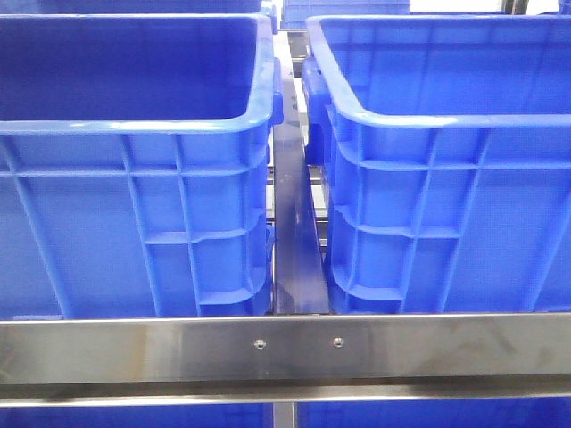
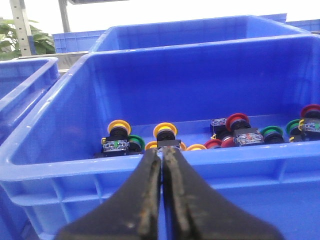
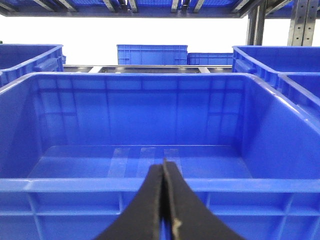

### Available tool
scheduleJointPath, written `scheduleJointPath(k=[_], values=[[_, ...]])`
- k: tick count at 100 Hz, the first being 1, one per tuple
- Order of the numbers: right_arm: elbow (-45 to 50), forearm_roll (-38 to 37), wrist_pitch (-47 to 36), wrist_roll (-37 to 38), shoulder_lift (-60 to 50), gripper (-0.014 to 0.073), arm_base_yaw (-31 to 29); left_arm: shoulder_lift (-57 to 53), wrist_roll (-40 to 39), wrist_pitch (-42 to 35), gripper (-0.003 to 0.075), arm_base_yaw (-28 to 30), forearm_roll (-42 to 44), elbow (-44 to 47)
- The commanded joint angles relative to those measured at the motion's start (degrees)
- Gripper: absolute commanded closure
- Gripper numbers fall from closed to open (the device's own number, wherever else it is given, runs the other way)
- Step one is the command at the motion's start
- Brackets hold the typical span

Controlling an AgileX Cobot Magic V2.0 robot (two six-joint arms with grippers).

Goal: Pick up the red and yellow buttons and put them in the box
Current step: 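Move the left gripper over the bin of push-button switches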

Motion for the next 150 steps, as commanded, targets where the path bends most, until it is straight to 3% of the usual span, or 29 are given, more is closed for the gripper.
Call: scheduleJointPath(k=[1,48,75,113,130,150], values=[[-0.01,-0.49,-4.84,-0.12,-1.28,0.0662,-0.14,-1.83,-0.02,-4.79,0.0739,0.16,-0.52,0.96],[-0.01,-0.49,-4.84,-0.12,-1.28,0.0662,-0.14,-1.83,-0.02,-2.19,0.0739,0.16,-1.18,-1.28],[-0.01,-0.49,-4.84,-0.12,-1.28,0.0662,-0.14,1.23,-0.02,7.31,0.0739,0.16,-3.04,-15.7],[-0.01,-0.49,-4.84,-0.12,-1.28,0.0662,-0.14,23.17,0.72,33.85,0.0739,0.16,-2.22,-42.98],[-0.01,-0.49,-4.84,-0.12,-1.28,0.0662,-0.14,32.42,0.72,38.96,0.0739,0.16,-2.1,-49.48],[-0.01,-0.49,-4.84,-0.12,-1.28,0.0662,-0.14,38.23,0.72,38.96,0.0739,0.16,-2.1,-50.59]])
